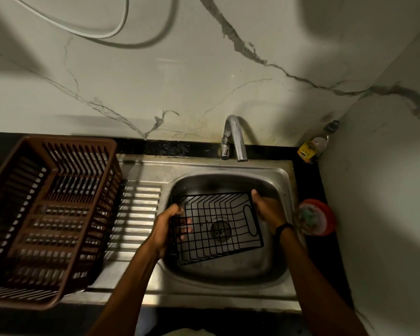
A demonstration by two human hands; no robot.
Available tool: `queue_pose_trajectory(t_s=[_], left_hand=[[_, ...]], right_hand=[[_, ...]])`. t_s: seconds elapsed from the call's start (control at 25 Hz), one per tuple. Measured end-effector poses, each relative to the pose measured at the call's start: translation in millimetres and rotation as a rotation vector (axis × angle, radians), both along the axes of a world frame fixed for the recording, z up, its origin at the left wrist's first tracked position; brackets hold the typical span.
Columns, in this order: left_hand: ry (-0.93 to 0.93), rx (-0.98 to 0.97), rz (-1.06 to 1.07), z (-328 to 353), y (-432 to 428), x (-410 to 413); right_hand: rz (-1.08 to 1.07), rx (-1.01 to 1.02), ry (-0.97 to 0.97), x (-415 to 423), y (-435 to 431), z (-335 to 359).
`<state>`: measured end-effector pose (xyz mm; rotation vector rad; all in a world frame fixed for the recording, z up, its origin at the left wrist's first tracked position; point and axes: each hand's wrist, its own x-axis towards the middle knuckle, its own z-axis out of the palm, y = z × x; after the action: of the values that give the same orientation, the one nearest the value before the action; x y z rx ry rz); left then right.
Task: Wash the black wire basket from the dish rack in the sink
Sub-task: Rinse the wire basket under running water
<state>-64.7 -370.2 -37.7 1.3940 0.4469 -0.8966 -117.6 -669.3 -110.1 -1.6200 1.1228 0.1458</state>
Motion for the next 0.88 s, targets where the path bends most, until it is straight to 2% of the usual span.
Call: queue_pose_trajectory(t_s=[0.16, 0.28, 0.36, 0.44, 0.52, 0.6, 0.68, 0.76, 0.88], left_hand=[[-0.127, 0.043, -0.012, 21, -3, -6], [-0.419, 0.158, -0.165, 32, -4, -18], [-0.603, 0.228, -0.32, 41, -7, -28], [-0.77, 0.255, -0.487, 50, -8, -35], [-0.918, 0.286, -0.704, 58, -4, -36], [-0.993, 0.308, -0.923, 65, 4, -35], [-1.102, 0.345, -1.127, 64, 11, -37], [-1.333, 0.402, -1.319, 57, 14, -43], [-1.665, 0.495, -1.482, 43, 23, -43]], right_hand=[[-0.172, 0.091, 0.058, -19, 23, 11], [-0.181, 0.071, -0.012, -28, 35, 24], [-0.226, 0.232, -0.108, -34, 38, 34], [-0.192, 0.524, -0.158, -40, 32, 44], [-0.14, 0.64, -0.081, -44, 17, 52], [-0.104, 0.655, 0.048, -45, 1, 53], [-0.05, 0.752, 0.063, -42, -2, 57], [-0.001, 0.744, 0.078, -36, 0, 60], [0.248, 0.597, 0.136, -34, 5, 65]])
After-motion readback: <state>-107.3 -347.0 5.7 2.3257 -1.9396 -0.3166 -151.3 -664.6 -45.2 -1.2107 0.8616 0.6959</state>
